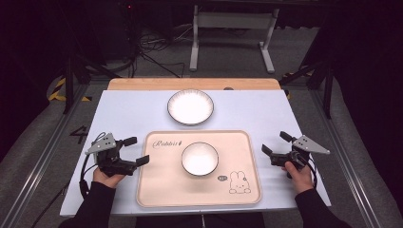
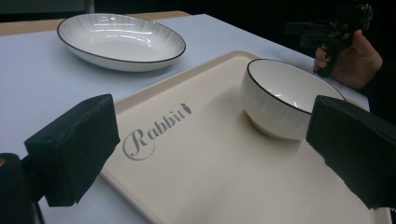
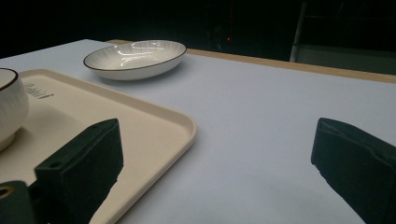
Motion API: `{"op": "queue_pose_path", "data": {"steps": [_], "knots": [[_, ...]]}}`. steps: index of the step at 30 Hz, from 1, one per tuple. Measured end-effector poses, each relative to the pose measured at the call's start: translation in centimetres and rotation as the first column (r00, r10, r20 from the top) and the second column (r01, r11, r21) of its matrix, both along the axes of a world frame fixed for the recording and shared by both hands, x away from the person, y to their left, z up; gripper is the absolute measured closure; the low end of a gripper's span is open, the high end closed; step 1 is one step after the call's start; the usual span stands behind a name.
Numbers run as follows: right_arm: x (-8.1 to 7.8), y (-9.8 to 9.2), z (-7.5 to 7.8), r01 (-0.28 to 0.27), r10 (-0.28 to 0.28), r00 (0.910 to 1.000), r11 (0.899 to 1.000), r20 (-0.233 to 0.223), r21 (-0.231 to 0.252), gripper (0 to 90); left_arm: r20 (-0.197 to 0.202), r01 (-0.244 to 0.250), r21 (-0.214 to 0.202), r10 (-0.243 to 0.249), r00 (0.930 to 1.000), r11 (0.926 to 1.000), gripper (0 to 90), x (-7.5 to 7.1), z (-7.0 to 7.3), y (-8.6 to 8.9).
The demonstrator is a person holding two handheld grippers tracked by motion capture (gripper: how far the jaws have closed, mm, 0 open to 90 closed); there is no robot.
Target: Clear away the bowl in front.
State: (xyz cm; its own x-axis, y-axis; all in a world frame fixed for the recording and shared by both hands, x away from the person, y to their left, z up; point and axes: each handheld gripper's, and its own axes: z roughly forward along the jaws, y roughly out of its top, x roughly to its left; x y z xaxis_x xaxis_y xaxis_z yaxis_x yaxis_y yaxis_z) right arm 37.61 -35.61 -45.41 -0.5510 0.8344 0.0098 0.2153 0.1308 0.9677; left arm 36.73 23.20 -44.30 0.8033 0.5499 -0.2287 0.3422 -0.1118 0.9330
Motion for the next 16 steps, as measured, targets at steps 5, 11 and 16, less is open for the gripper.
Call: {"op": "queue_pose_path", "data": {"steps": [5, 11, 16], "knots": [[0.0, 0.0, 0.0, -0.002, 0.002, 1.0000, 1.000, 0.000, 0.003, 2.8, -0.032, -0.027, -0.002, 0.027, 0.9991, 0.9996, 2.9, 0.0, -1.0, 0.8], [0.0, 0.0, 0.0, -0.002, 0.002, 1.0000, 1.000, 0.002, 0.002, 2.8, -0.066, -0.069, -0.040, 0.067, 0.9956, 0.9968, 4.2, 0.2, -1.8, 1.2], [0.0, 0.0, 0.0, -0.003, 0.003, 1.0000, 1.000, 0.000, 0.001, 2.8, -0.058, -0.072, -0.038, 0.070, 0.9959, 0.9967, 4.1, 0.1, -1.7, 1.0]]}}
